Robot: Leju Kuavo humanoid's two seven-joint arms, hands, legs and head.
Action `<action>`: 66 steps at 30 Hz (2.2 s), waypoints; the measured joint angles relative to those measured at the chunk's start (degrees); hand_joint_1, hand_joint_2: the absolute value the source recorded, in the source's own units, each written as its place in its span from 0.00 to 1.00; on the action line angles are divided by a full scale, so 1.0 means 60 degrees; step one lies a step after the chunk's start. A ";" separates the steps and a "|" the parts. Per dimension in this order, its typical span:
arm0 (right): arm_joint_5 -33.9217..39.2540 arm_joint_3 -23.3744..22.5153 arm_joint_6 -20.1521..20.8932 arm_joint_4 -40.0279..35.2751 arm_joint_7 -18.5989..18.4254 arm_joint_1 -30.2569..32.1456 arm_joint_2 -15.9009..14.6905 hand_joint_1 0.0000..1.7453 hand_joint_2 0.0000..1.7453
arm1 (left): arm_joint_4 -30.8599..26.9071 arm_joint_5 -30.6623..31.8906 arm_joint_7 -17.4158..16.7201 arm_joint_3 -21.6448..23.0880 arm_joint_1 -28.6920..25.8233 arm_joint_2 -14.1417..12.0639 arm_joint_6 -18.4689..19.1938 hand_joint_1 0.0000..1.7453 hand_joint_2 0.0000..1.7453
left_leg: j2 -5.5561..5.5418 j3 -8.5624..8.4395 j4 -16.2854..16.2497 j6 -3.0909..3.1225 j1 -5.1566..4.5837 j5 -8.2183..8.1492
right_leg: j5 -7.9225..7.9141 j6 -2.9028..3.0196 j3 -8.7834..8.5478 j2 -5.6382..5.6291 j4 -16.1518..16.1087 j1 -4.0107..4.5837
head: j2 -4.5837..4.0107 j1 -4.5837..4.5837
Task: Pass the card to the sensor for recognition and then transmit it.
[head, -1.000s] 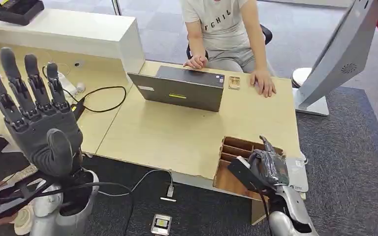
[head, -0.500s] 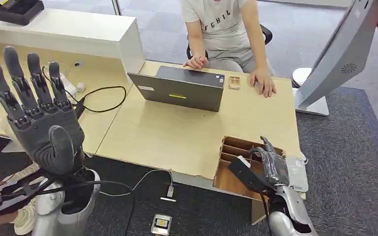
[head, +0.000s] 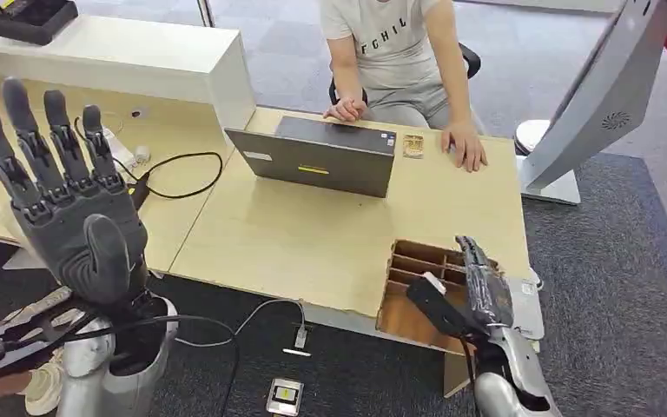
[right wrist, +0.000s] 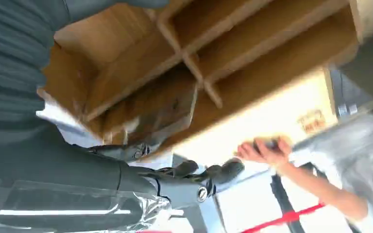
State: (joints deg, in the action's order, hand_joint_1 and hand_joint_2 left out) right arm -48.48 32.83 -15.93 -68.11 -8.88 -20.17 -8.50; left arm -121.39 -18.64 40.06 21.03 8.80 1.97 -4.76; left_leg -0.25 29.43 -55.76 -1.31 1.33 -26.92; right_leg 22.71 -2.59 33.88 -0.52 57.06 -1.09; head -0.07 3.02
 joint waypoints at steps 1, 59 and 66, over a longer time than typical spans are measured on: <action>-0.0011 -0.0048 -0.0237 -0.0115 0.0011 -0.0006 -0.0037 0.00 1.00 | 0.0000 -0.0003 0.0000 -0.0007 0.0000 0.0000 0.0000 0.00 1.00 | 0.0000 -0.0001 0.0000 0.0000 0.0000 0.0000 | 0.0000 0.0000 0.0000 0.0000 0.0000 0.0000 | 0.0000 -0.0004; 0.0510 -0.0751 0.0411 -0.3845 -0.0029 0.1251 -0.0879 0.00 1.00 | -0.0670 0.0200 0.0000 -0.0106 -0.0548 -0.0688 -0.1125 0.00 1.00 | -0.0001 0.0005 0.0004 0.0000 0.0000 -0.0001 | 0.0000 0.0000 -0.0002 -0.0002 0.0000 0.0000 | 0.0000 0.0004; 0.0440 -0.0624 0.0385 -0.3012 -0.0138 0.1129 -0.0798 0.00 1.00 | -0.0670 0.0168 0.0000 -0.0106 -0.0561 -0.0685 -0.0871 0.00 1.00 | 0.0000 0.0004 0.0003 0.0000 0.0000 0.0000 | 0.0000 0.0000 -0.0001 -0.0002 0.0000 0.0000 | 0.0000 0.0000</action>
State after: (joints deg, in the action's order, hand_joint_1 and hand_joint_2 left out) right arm -45.83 29.09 -13.62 -86.19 -9.70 -13.40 -13.29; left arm -125.42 -17.64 40.06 20.39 5.44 -2.14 -9.99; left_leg -0.25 29.46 -55.74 -1.31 1.33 -26.92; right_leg 22.71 -2.59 33.87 -0.53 57.06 -1.09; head -0.07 3.02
